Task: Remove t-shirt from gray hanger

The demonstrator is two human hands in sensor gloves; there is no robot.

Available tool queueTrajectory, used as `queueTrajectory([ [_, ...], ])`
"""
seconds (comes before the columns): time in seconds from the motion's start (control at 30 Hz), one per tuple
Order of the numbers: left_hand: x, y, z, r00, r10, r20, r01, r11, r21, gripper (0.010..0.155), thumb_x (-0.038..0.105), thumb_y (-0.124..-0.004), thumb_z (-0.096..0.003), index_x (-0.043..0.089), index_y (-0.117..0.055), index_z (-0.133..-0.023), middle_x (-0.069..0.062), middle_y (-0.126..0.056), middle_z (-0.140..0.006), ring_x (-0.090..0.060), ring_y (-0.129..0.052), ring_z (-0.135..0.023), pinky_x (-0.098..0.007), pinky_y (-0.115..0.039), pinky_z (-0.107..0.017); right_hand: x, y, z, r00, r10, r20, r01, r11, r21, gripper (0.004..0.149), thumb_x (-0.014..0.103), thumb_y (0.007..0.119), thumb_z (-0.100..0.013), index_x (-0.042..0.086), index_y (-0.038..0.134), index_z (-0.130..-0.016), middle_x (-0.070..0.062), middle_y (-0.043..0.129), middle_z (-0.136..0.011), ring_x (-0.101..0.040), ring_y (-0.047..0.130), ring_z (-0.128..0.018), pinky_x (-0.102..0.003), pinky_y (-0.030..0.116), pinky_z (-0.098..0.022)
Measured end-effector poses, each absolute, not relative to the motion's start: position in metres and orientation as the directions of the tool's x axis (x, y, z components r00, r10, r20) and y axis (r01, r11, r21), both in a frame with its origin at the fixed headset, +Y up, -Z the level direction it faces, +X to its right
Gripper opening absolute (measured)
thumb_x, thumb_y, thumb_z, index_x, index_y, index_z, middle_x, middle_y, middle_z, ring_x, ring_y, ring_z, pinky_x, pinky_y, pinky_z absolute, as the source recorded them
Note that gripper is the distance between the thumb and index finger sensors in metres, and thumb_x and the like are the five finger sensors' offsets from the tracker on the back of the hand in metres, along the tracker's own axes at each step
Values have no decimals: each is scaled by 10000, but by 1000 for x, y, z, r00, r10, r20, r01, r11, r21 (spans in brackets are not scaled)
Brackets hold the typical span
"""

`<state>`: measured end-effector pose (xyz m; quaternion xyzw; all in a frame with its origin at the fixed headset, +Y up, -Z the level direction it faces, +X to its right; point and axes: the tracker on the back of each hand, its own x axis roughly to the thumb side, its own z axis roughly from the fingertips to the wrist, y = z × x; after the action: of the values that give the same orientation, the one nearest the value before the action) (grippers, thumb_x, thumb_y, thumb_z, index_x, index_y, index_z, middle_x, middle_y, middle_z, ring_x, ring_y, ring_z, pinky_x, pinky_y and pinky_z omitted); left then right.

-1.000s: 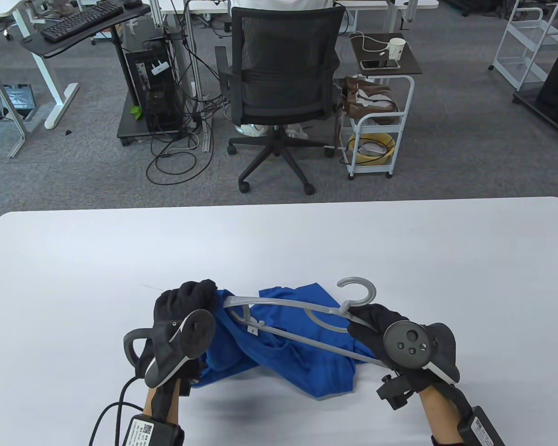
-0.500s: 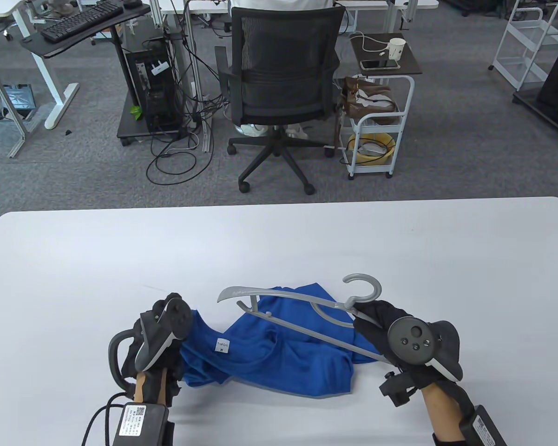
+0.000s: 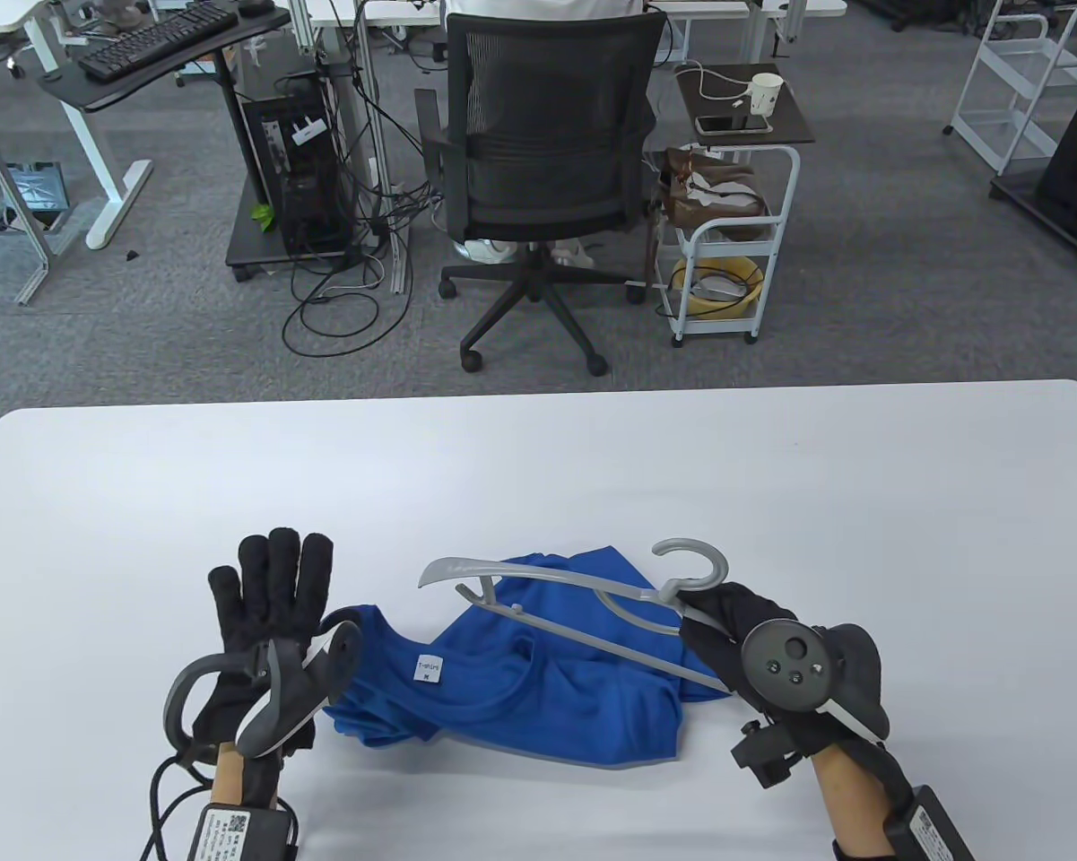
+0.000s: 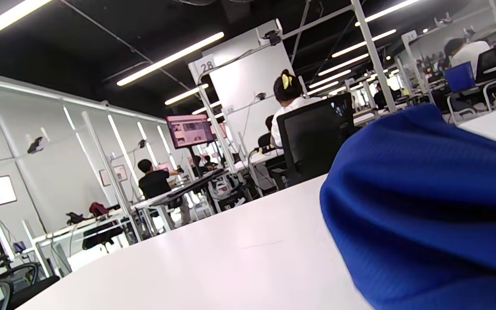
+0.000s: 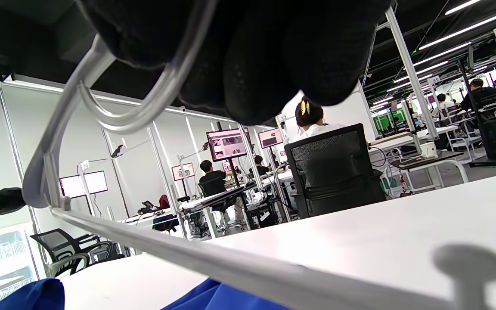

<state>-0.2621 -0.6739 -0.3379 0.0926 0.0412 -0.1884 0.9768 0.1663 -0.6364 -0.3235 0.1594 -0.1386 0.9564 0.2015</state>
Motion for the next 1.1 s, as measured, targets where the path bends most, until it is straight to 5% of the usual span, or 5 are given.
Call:
queueTrajectory([
  [0.13,-272,-684,-337,946,-308,-96,319,938,135,838,622,-365,-501,274,13,-1163,-102,-67,-1276,-407,-120,-1193,-595,-166,-867,168,-639,-326,-884,331,329,-412,-885,-217,458,429,686,-554,260,645,-978,39,849,-837,-158,939,-690,-319,809,-596],
  [0.3,-282,-692,-335,893,-441,-90,448,892,66,841,634,-327,-499,272,50,-1158,-108,-15,-1269,-427,-48,-1178,-614,-130,-853,181,-640,-333,-921,305,243,-367,-890,-272,469,394,668,-567,254,606,-1010,29,821,-877,-170,917,-736,-333,790,-629],
  [0.53,-297,-692,-333,919,-379,-110,385,922,41,843,636,-323,-498,268,51,-1158,-113,-9,-1269,-436,-40,-1173,-624,-125,-848,229,-651,-343,-973,233,-2,-219,-919,-327,480,367,642,-583,260,549,-1041,28,770,-934,-183,870,-811,-354,746,-693],
  [0.8,-298,-690,-331,922,-371,-113,376,926,32,846,638,-321,-497,266,53,-1158,-115,-10,-1270,-438,-38,-1172,-628,-126,-847,302,-691,-363,-892,310,-328,-246,-944,-221,483,355,624,-593,271,511,-1055,24,731,-968,-199,826,-864,-375,704,-739],
  [1.1,-298,-691,-331,923,-370,-108,375,927,27,846,638,-322,-497,265,52,-1159,-113,-15,-1271,-438,-43,-1173,-625,-127,-848,338,-723,-378,-803,305,-512,-323,-945,-57,477,371,644,-585,311,533,-1046,7,685,-1026,-247,755,-949,-414,636,-799],
])
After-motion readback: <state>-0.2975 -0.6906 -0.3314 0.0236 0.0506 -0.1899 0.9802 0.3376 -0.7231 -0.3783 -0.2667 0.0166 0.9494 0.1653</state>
